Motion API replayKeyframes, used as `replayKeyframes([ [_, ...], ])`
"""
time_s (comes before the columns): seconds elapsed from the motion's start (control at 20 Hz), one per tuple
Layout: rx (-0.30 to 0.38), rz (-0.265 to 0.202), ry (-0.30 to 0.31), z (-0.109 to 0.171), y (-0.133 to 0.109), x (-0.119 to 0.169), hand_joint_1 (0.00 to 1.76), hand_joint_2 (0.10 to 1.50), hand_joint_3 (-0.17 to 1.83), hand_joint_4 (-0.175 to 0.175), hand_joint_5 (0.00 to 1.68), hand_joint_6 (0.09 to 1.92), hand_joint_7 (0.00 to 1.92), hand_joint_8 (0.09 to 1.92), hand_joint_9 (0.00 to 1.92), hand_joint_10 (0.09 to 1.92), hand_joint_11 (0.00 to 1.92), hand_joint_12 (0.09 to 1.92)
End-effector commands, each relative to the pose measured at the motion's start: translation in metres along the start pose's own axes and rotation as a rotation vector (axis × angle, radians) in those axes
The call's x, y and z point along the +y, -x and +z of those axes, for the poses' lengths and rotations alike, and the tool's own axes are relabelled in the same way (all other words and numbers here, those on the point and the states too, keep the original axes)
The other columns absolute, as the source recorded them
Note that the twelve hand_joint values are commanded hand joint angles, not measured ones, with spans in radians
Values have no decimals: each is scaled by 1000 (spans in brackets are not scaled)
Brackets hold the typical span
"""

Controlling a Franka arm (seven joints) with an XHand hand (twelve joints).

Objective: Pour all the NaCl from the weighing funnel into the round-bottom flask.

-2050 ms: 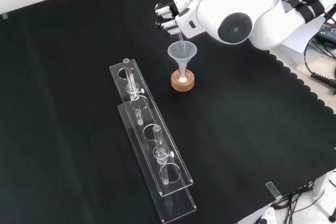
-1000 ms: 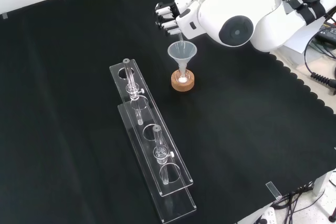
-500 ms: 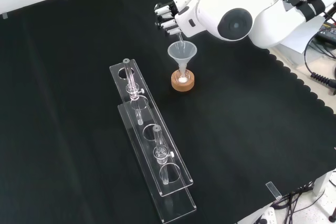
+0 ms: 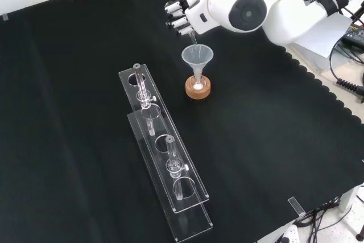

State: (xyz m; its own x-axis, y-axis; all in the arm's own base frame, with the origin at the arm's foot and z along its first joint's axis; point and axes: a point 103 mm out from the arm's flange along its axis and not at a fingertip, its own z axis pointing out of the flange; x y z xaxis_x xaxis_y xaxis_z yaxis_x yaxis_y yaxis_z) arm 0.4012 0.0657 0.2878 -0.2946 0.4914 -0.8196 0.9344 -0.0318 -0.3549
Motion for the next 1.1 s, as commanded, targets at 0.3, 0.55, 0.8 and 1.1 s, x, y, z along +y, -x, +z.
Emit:
replayKeyframes([
  [0.3,106,-1,-11,16,7,4,1074,651,860,175,1087,1091,698,643,1048,385,766,1118],
  [0.55,174,-3,-13,20,10,6,1074,651,860,175,1087,1092,698,643,1048,385,767,1118],
  [0.8,223,-3,-7,27,13,8,1074,652,859,175,1086,1093,697,642,1048,384,767,1118],
  [1.1,281,3,-2,36,17,10,1074,652,859,175,1086,1093,697,642,1049,384,768,1118],
])
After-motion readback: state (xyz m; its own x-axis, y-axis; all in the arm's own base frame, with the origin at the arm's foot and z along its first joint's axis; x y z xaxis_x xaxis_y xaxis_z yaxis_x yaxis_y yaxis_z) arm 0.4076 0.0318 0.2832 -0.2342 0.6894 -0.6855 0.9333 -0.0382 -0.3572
